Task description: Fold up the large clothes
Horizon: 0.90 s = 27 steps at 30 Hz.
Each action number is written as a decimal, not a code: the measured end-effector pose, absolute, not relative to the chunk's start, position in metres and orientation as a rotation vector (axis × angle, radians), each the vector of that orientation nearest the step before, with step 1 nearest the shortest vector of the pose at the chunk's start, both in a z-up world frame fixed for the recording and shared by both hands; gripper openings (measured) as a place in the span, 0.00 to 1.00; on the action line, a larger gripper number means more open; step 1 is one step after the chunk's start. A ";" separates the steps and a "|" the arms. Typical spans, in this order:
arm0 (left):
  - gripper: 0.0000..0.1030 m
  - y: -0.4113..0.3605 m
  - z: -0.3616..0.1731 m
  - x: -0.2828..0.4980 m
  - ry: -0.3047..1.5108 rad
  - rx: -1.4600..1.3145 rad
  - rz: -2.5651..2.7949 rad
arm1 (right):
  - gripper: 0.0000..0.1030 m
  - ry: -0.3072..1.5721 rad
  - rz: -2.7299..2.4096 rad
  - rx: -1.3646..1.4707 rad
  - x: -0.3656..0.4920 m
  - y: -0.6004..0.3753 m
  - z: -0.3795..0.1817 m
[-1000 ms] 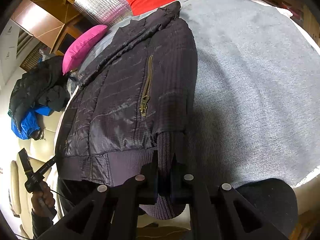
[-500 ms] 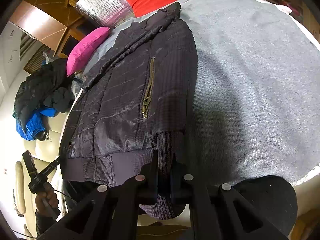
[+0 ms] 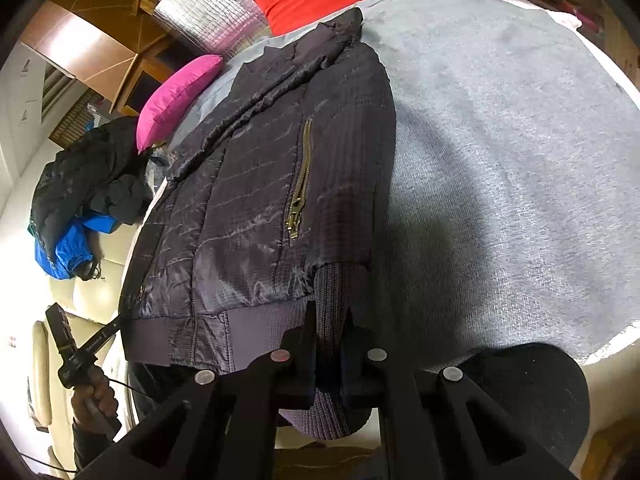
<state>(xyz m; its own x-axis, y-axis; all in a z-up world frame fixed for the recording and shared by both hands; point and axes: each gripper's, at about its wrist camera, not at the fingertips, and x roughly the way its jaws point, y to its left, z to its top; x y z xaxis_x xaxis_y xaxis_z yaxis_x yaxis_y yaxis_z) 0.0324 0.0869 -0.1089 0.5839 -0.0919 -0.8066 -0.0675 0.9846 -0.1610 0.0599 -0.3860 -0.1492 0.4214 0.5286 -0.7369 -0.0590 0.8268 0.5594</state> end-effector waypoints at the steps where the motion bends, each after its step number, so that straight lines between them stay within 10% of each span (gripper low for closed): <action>1: 0.14 0.087 -0.109 0.032 0.949 -0.183 -0.015 | 0.09 1.084 0.389 0.496 0.061 -0.387 -0.150; 27: 0.14 0.089 -0.106 0.032 0.941 -0.221 -0.028 | 0.09 1.071 0.416 0.505 0.064 -0.389 -0.146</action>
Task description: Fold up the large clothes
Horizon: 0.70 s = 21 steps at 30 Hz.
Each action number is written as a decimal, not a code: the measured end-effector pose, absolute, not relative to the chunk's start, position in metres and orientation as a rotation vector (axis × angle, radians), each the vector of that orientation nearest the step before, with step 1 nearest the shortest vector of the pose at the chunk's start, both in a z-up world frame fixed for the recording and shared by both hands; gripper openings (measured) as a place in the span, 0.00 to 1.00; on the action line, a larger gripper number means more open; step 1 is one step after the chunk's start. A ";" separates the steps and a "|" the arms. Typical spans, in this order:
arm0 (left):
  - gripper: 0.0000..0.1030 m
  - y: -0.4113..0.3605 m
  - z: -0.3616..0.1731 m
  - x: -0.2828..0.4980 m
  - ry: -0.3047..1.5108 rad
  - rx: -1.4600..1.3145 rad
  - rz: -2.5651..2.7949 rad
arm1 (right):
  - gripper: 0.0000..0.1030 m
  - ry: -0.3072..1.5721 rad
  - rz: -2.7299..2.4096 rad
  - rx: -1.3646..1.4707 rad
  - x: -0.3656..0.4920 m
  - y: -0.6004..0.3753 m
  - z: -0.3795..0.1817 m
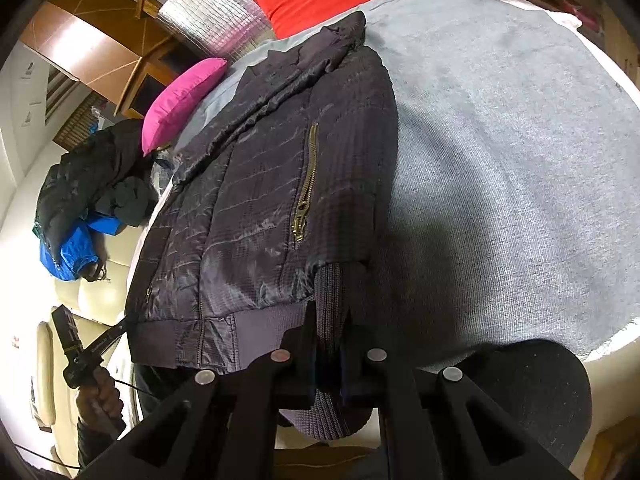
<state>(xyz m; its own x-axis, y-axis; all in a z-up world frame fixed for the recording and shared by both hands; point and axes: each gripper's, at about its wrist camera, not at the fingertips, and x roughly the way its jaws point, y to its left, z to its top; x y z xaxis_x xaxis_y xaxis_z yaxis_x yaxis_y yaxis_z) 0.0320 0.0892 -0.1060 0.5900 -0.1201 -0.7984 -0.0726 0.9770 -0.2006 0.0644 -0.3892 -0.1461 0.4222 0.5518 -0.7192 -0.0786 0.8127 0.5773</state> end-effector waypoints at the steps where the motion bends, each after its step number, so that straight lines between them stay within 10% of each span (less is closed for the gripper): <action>1: 0.14 0.090 -0.106 0.032 0.940 -0.229 -0.030 | 0.09 1.070 0.419 0.509 0.065 -0.390 -0.147; 21: 0.14 0.084 -0.101 0.037 0.942 -0.203 -0.012 | 0.09 1.035 0.492 0.556 0.071 -0.391 -0.132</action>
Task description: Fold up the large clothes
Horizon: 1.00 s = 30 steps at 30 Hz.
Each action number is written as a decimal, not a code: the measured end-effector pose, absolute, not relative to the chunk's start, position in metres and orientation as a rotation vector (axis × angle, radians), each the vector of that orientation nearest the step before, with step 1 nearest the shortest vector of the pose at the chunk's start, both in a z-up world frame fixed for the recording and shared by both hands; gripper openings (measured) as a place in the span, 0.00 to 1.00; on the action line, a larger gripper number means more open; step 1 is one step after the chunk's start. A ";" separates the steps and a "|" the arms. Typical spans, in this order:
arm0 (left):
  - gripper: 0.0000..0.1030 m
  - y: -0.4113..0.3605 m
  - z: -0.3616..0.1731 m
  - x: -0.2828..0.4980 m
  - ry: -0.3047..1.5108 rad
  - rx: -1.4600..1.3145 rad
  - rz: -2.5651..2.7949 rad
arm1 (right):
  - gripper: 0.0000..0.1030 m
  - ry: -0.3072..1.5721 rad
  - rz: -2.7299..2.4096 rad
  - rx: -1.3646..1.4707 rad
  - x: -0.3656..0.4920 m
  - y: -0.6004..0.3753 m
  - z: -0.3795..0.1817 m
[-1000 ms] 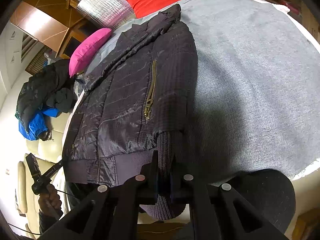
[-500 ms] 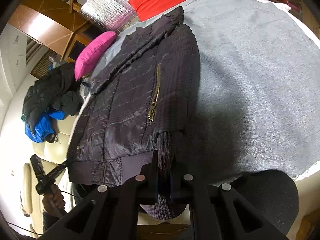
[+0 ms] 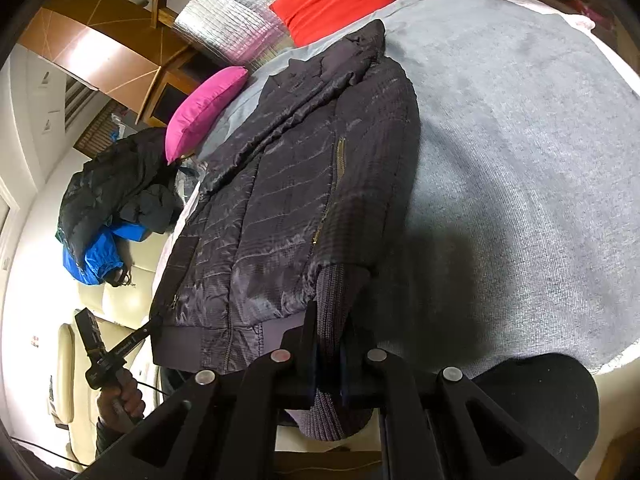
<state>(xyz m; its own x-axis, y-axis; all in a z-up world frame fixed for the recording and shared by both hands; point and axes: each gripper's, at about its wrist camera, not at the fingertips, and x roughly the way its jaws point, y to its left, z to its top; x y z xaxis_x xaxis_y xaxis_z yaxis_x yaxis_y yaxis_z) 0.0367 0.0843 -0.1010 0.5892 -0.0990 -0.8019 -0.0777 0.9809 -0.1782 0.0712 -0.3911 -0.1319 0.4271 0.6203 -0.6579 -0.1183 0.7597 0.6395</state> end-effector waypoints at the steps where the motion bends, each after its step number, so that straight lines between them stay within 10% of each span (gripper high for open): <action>1: 0.14 0.084 -0.101 0.037 0.942 -0.204 -0.012 | 0.09 1.036 0.493 0.557 0.071 -0.391 -0.132; 30: 0.14 0.084 -0.100 0.034 0.941 -0.207 -0.012 | 0.09 1.034 0.492 0.584 0.067 -0.393 -0.136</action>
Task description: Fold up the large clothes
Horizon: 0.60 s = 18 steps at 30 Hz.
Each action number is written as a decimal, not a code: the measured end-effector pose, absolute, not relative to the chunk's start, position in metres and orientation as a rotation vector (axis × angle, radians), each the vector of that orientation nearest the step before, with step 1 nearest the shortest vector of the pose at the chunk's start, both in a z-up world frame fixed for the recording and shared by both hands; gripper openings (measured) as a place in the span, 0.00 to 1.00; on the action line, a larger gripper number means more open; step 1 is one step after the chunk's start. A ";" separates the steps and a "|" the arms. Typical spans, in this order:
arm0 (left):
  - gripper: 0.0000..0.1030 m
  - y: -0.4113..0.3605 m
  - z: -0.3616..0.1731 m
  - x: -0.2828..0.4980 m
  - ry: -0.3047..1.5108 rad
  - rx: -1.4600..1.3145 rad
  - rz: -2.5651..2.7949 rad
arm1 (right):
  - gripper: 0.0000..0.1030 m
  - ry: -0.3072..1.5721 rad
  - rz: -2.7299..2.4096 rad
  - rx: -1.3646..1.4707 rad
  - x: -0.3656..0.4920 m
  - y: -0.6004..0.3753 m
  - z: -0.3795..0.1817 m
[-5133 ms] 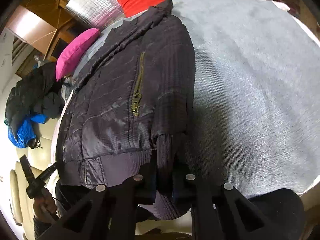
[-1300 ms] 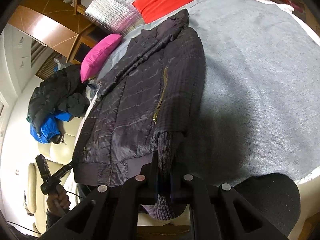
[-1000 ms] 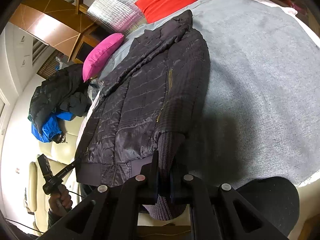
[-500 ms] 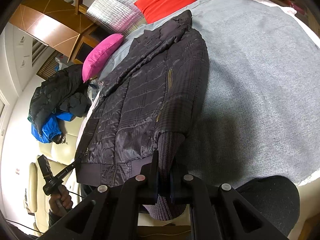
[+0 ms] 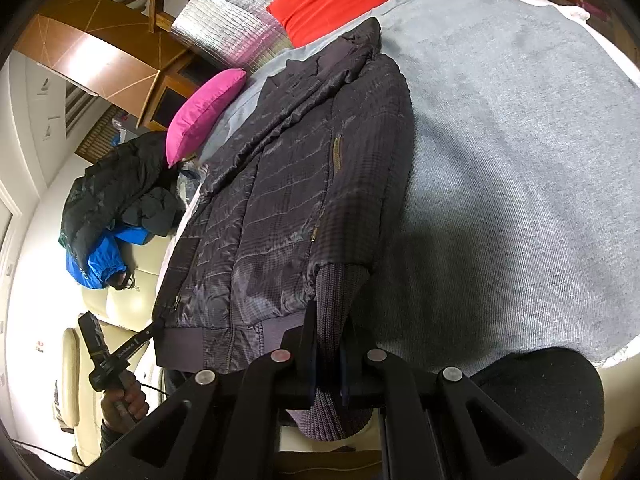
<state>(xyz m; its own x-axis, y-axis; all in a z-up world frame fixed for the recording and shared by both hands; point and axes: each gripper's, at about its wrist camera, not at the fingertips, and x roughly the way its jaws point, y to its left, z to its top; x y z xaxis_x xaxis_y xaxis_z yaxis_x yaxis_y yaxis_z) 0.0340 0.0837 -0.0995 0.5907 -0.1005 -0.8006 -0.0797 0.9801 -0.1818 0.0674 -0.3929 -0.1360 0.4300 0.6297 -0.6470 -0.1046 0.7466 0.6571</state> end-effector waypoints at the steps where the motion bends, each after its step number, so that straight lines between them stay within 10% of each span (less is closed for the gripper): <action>1: 0.14 0.084 -0.099 0.033 0.938 -0.206 -0.013 | 0.09 1.035 0.492 0.585 0.067 -0.393 -0.136; 18: 0.14 0.107 -0.057 0.024 0.844 -0.341 -0.091 | 0.08 0.989 0.610 0.662 0.074 -0.414 -0.113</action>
<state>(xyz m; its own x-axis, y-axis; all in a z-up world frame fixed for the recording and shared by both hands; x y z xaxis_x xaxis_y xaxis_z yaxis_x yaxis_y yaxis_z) 0.0243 0.1073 -0.0566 0.6639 -0.2128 -0.7169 -0.0558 0.9419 -0.3313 0.0740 -0.4138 -0.1128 0.4199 0.7255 -0.5454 -0.1627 0.6513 0.7412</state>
